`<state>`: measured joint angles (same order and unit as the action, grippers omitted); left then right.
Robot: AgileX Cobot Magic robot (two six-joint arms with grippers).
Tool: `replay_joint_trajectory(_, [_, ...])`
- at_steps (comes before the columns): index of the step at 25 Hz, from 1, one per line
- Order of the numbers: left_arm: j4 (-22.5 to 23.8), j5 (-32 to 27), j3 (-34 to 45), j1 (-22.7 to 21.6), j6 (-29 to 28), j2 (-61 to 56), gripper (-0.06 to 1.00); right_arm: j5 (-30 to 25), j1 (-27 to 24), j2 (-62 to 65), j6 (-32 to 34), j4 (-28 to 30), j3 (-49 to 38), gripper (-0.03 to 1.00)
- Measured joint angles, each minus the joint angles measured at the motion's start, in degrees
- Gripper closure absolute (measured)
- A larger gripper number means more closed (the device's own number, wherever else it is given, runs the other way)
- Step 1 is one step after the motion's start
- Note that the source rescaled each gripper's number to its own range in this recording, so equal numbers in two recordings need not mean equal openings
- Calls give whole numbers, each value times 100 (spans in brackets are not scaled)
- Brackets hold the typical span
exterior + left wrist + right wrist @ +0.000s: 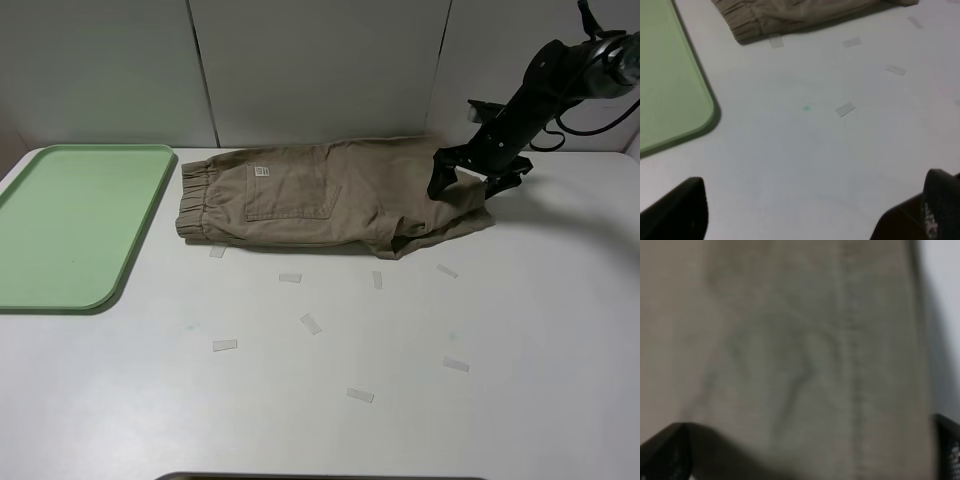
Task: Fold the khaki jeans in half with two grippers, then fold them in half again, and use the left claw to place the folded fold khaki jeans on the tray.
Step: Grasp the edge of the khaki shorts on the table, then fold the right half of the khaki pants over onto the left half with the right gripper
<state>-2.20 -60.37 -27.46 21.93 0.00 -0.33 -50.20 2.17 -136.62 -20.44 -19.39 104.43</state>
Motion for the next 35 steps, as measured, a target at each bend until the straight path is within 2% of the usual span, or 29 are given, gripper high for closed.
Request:
replay_joint_trajectory(9, [0,0,0,0,0,0,10,-30,332,0,0,-239,-55,-3])
replay_joint_trajectory(15, [0,0,0,0,0,0,10,202,425,83,-2,-234,-395,-2])
replay_joint_trajectory(16, [0,0,0,0,0,0,10,202,425,91,47,-180,-420,4])
replay_joint_trajectory(18, [0,0,0,0,0,0,10,159,425,95,275,22,-443,25])
replay_joint_trajectory(21, [0,0,0,0,0,0,10,-112,425,95,630,328,-457,70])
replay_joint_trajectory(23, [0,0,0,0,0,0,10,-305,431,102,756,359,-476,92])
replay_joint_trajectory(24, [0,0,0,0,0,0,10,-371,445,114,784,374,-488,97])
replay_joint_trajectory(30, [0,0,0,0,0,0,10,-620,623,347,841,599,-717,97])
replay_joint_trajectory(35, [0,0,0,0,0,0,10,-524,677,893,867,705,-1592,97])
